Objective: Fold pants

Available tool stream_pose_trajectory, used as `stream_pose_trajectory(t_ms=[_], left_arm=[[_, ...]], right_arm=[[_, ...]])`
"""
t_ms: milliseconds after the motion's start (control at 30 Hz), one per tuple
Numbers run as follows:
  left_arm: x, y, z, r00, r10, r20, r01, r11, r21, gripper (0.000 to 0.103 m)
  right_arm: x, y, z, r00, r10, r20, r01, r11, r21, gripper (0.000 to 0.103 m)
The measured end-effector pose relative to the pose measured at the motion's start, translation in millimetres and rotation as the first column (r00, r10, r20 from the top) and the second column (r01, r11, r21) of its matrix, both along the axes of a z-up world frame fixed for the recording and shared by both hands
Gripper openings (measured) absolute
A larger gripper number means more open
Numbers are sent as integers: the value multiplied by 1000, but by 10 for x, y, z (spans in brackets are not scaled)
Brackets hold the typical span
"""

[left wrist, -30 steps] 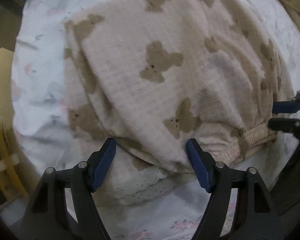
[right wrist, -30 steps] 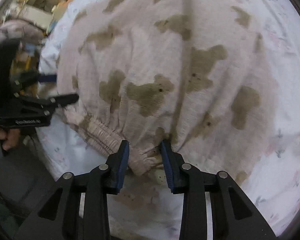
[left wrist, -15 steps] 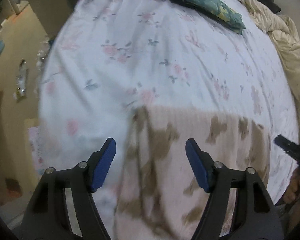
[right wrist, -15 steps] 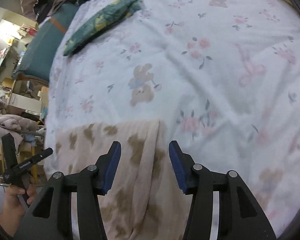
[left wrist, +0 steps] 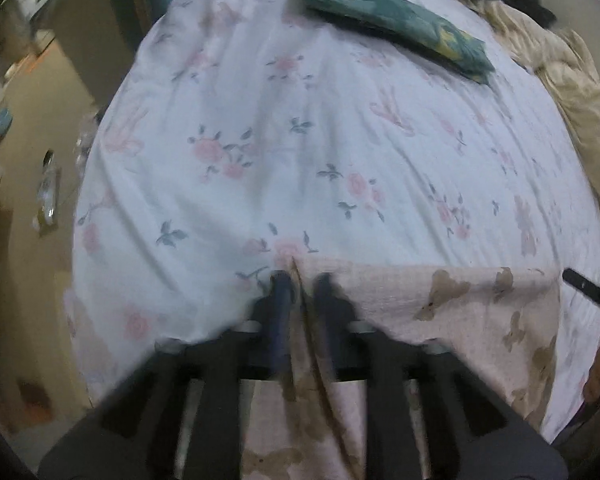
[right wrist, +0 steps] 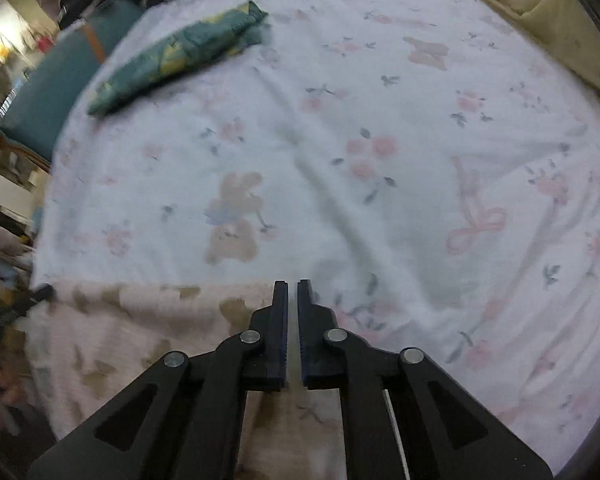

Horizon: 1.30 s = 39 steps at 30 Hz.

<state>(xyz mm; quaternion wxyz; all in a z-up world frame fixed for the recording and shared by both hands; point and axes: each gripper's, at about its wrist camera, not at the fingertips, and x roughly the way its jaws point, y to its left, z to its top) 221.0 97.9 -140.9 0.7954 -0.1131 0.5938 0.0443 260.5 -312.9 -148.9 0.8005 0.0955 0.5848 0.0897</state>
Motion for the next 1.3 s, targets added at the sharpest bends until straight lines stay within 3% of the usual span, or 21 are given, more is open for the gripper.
stream_pose_trajectory(t_ms=[133,200,267,300,400,467,567,633,733,800,833,867,900,933,1000,1100,1200,1300], left_arm=[[-128,-191,247,996,-55,75,49,995,84,31],[-219,-397,312,987,-121,104,120,993,13,31],[-311,-639,183,975,-219,46,223,969,-112,31],[-353,-738,75,965,-261,-3,258,957,-130,31],[-483,-846,-289,947,-291,-136,280,955,-95,30],[-546,-831,-344,940,-310,-140,303,950,-73,30],[-585,-802,-305,923,-338,-184,345,939,5,30],[-592,-693,-291,930,-303,-208,311,950,10,30],[-535,-548,-158,950,-253,-184,258,966,3,32],[-449,-468,-10,959,-244,-147,251,968,30,39],[-412,-413,60,964,-232,-132,240,969,51,50],[-363,-338,137,972,-209,-109,218,973,79,66],[-320,-259,198,980,-181,-82,189,976,108,73],[-272,-186,240,986,-155,-55,161,979,126,81],[-131,-88,225,992,-122,-28,124,986,110,82],[49,49,47,996,-85,-32,85,996,-7,82],[98,57,-155,995,-75,-58,72,996,-58,79],[148,42,-250,993,-104,-51,97,989,-110,64]], right_arm=[[-98,-7,252,998,2,60,-8,996,91,7],[-199,212,369,992,104,76,-117,974,194,7],[-284,479,313,978,204,45,-208,951,229,7],[-338,627,228,967,255,7,-250,941,228,7],[-502,928,-175,913,375,-160,-354,924,148,7],[-596,938,-391,883,401,-242,-408,913,26,0],[-599,769,-343,899,367,-237,-397,913,-92,0],[-603,646,-301,902,349,-253,-391,910,-141,0],[-544,519,-179,911,334,-241,-359,931,-69,0],[-446,417,-23,929,318,-189,-330,943,-34,12],[-366,321,64,945,289,-154,-295,956,-12,18],[-299,242,107,955,263,-135,-264,964,10,38],[-208,112,156,971,214,-106,-210,977,42,60],[-161,34,182,980,178,-89,-173,983,59,65],[-64,-118,171,991,111,-71,-104,989,101,65],[61,-171,-1,993,58,-100,-40,985,167,65],[147,-132,-227,988,71,-135,-50,987,152,65],[159,-91,-359,983,99,-152,-70,981,183,65]])
